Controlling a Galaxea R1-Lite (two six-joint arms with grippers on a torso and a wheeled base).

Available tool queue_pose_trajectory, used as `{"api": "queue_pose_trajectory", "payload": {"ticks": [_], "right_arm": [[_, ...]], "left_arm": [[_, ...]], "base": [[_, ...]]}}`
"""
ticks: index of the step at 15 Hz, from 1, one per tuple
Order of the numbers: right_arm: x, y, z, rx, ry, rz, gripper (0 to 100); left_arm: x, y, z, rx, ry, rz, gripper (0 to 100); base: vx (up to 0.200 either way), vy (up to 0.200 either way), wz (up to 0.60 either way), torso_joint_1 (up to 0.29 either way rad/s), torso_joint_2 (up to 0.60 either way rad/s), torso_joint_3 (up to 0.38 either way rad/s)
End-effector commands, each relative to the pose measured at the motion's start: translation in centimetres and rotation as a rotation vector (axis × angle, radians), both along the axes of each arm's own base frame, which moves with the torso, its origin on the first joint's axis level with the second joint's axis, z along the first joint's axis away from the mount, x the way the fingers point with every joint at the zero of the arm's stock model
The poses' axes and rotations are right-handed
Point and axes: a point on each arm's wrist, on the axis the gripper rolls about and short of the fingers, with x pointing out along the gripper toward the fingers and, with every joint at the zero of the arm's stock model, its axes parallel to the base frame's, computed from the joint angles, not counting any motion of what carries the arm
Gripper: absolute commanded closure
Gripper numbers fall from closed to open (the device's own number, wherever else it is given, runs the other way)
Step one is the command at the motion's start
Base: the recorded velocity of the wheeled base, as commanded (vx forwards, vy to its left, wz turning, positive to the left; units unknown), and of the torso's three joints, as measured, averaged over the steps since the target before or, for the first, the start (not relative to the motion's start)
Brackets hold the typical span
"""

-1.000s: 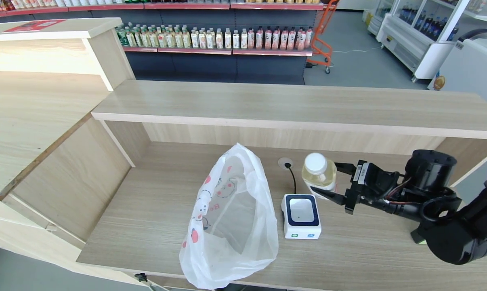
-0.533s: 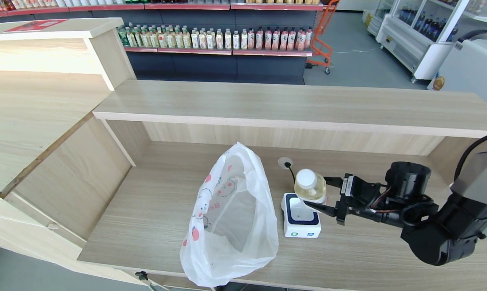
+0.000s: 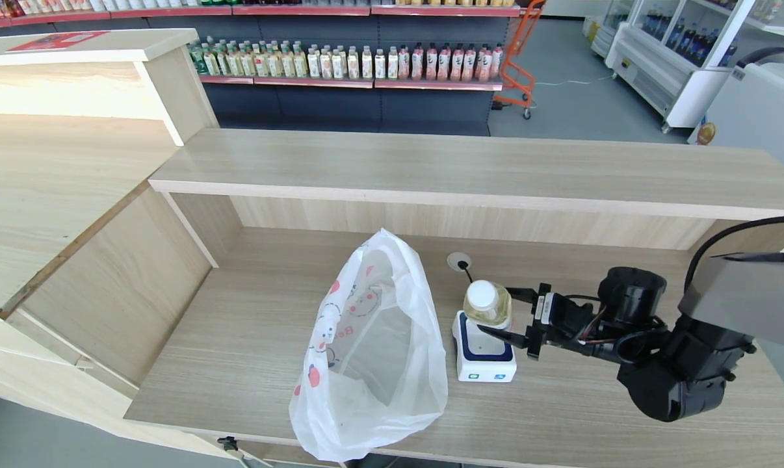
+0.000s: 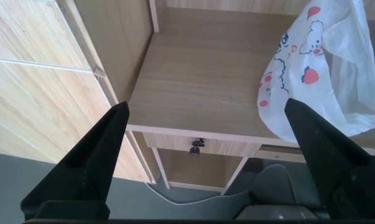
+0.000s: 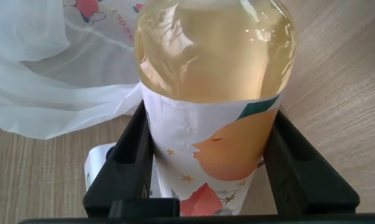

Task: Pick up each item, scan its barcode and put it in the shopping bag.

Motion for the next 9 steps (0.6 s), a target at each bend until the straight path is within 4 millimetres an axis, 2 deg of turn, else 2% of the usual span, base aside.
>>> {"api": "queue_pose_trajectory", "payload": {"ticks": [1,3,9], "right_arm": [[0.8,0.7,-0.9,-0.002,0.002,0.013,100],[1.5,1.5,-0.8,0.004,-0.026,0.029,100],[2.0,1.5,-0.7,-0.010,-0.072,0.027,100]], "left_arm": [[0.0,0.0,0.0,0.000,0.000,0.002,0],[0.0,0.0,0.0,0.000,0.000,0.002,0],[0.0,0.0,0.0,0.000,0.000,0.000,0]], "base": [[0.000,0.000,0.00,0.000,0.00,0.000],[0.000,0.000,0.00,0.000,0.00,0.000],[0.000,0.000,0.00,0.000,0.00,0.000]]}}
